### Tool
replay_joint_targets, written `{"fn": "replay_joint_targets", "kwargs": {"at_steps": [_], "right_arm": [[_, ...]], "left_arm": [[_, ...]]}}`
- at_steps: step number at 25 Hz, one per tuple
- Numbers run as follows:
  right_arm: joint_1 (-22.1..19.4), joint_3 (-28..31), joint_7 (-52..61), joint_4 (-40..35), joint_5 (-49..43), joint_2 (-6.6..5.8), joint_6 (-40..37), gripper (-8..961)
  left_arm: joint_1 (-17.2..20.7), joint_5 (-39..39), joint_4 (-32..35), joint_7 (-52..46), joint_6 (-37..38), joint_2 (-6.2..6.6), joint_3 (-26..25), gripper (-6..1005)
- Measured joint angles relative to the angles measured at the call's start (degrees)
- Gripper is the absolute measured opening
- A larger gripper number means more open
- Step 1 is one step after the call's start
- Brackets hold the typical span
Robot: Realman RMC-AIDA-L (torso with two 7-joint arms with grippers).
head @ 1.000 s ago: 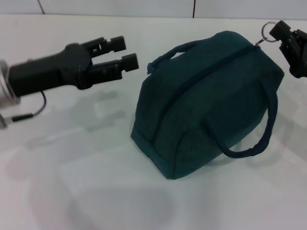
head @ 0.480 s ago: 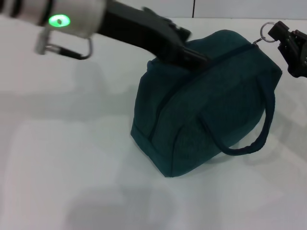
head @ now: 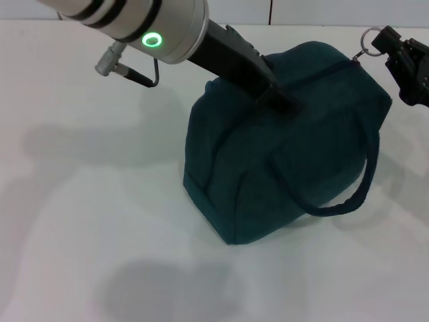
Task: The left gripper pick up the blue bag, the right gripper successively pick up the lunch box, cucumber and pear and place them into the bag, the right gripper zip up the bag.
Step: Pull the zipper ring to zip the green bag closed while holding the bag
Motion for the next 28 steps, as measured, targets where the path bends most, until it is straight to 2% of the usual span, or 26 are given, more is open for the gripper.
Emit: {"fn": "replay_joint_targets", "kwargs": {"at_steps": [7, 12, 18, 28], "right_arm": [[0.2, -0.1, 0.1, 0.0, 0.0, 0.01, 0.0, 8], [0.2, -0.1, 0.2, 0.0, 0.0, 0.01, 0.0, 8], [0.2, -0.1, 0.3, 0.0, 0.0, 0.0, 0.0, 8], [0.2, 0.0, 0.8, 0.1, 0.0, 0.01, 0.0, 8]], "left_arm": [[-0.4, 2.0, -0.9, -0.3, -1.1, 0.04, 1.7, 807], [-0.5, 2.0, -1.2, 1.5, -1.1, 0.12, 2.2, 751], [0.1, 1.8, -1.0, 3.3, -1.4, 0.01, 2.5, 544], [0.1, 1.9, -0.8, 3.7, -1.5, 0.07, 2.5, 339]]}}
